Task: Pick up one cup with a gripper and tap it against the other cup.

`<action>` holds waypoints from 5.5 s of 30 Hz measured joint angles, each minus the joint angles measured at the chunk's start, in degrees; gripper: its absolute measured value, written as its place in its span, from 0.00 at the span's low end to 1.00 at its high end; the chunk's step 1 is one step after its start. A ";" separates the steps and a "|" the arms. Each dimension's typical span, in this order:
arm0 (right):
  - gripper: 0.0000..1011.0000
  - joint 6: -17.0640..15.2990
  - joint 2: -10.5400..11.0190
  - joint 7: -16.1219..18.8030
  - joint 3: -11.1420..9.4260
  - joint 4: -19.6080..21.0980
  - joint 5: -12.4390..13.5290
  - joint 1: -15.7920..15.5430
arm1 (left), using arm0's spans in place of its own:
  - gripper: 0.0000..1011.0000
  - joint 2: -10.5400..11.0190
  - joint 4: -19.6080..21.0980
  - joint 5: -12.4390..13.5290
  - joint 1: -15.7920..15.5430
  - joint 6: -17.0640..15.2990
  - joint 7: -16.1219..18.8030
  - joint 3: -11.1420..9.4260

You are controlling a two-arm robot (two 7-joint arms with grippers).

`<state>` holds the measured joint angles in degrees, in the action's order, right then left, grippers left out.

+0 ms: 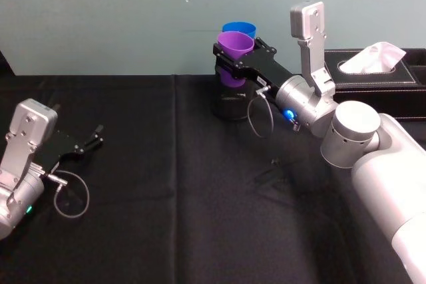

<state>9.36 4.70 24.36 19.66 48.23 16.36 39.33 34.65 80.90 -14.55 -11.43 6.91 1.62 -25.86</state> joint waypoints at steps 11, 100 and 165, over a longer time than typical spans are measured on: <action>0.73 0.00 0.00 0.00 0.00 0.00 0.00 0.00 | 0.99 0.00 0.00 0.00 0.00 0.00 0.00 0.00; 0.73 5.58 8.24 -2.79 -0.91 22.45 -3.57 -28.83 | 0.99 0.00 0.00 0.00 0.00 0.00 0.00 0.00; 0.99 -5.10 1.08 -22.14 -13.10 30.27 -11.85 -31.79 | 0.99 0.00 0.00 0.00 0.00 0.00 0.00 0.00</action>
<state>4.26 5.78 2.22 6.57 78.50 4.51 7.54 34.65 80.90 -14.55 -11.43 6.91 1.62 -25.86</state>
